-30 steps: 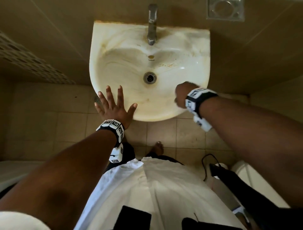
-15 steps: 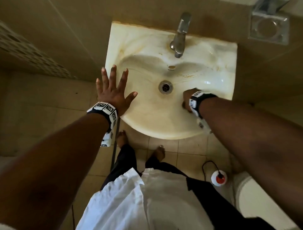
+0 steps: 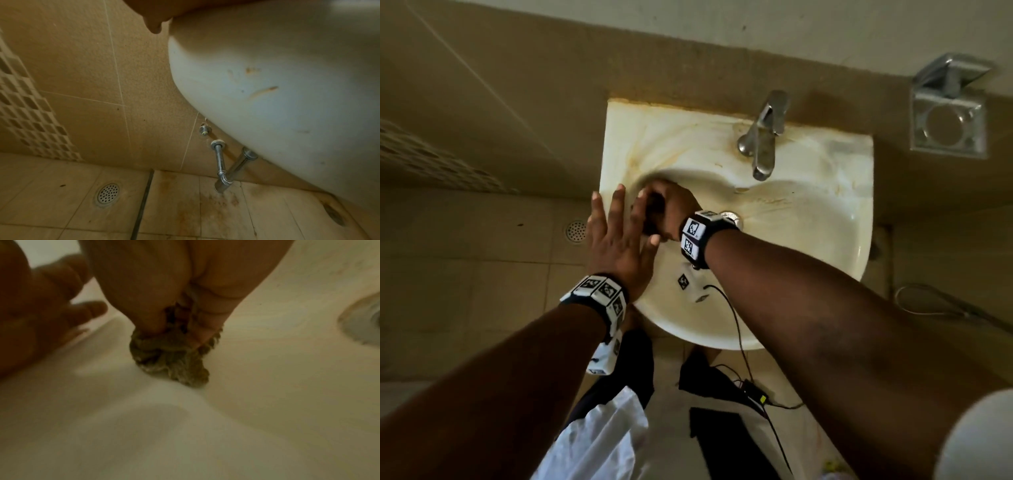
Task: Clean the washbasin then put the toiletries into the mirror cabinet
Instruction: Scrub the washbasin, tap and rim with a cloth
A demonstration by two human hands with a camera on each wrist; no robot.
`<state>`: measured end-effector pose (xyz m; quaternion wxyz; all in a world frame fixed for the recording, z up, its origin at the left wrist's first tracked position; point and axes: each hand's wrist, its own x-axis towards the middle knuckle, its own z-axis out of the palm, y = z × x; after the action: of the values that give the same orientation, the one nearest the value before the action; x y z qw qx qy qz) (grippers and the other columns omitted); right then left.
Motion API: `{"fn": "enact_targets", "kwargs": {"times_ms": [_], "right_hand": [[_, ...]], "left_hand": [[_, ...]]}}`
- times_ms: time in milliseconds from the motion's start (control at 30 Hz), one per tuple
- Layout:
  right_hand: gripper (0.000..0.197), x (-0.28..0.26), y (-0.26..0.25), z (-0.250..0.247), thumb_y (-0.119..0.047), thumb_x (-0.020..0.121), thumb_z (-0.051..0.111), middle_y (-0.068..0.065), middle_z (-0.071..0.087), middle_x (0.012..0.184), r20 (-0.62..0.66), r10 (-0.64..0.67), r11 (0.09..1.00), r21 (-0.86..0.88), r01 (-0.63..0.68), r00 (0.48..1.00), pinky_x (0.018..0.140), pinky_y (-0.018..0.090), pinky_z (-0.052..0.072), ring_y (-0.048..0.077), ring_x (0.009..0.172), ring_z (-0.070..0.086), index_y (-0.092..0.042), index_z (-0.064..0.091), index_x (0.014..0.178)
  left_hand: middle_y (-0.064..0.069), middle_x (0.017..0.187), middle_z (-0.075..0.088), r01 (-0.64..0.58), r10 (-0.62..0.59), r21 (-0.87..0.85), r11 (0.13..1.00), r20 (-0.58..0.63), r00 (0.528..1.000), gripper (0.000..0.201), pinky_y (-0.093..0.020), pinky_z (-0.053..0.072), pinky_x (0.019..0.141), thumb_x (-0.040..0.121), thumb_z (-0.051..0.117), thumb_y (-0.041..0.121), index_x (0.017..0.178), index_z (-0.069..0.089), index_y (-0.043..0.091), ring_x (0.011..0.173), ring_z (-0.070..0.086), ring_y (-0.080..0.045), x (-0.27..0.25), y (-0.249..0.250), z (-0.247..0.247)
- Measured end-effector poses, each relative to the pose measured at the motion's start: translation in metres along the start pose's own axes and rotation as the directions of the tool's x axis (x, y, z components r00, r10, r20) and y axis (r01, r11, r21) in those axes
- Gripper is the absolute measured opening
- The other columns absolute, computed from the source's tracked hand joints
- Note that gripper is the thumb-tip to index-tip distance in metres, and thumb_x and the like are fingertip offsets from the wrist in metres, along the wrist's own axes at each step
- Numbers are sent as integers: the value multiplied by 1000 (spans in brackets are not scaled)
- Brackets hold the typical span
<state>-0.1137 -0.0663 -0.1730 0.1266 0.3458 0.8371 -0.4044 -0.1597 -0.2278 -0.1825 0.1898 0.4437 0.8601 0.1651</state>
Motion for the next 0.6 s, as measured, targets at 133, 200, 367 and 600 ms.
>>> {"fn": "enact_targets", "kwargs": {"times_ms": [133, 200, 367, 600], "right_hand": [[41, 0, 45, -4, -15, 93, 58, 13, 54, 138, 48, -45, 938, -343, 59, 998, 102, 33, 41, 30, 124, 53, -13, 56, 134], [33, -8, 79, -19, -17, 93, 58, 17, 60, 130, 48, -11, 911, -412, 30, 999, 101, 35, 42, 34, 119, 57, -8, 62, 125], [32, -48, 159, -91, -11, 93, 50, 28, 59, 120, -117, 96, 746, -649, -149, 988, 99, 52, 46, 46, 112, 58, 0, 61, 122], [24, -104, 196, -162, -19, 92, 57, 18, 57, 113, -453, 236, 756, -471, -455, 860, 78, 40, 46, 32, 101, 59, -13, 59, 115]], "left_hand": [[-5, 171, -2, 14, -14, 36, 999, 16, 1000, 75, -61, 11, 121, 96, 26, 60, 161, -1, 36, 155, -9, -40, -1, 0, -2], [-3, 171, -5, 22, -24, 37, 999, 41, 999, 75, -61, 8, 122, 95, 25, 61, 161, -4, 39, 155, -12, -38, -1, 0, -3], [0, 171, -10, 24, -26, 24, 999, 59, 998, 75, -61, 3, 122, 95, 24, 63, 161, -6, 40, 154, -16, -37, 0, 0, -5], [2, 170, -12, 35, -40, 64, 997, 85, 996, 76, -60, 2, 123, 94, 21, 66, 159, -9, 42, 154, -16, -35, 0, 4, -9]]}}
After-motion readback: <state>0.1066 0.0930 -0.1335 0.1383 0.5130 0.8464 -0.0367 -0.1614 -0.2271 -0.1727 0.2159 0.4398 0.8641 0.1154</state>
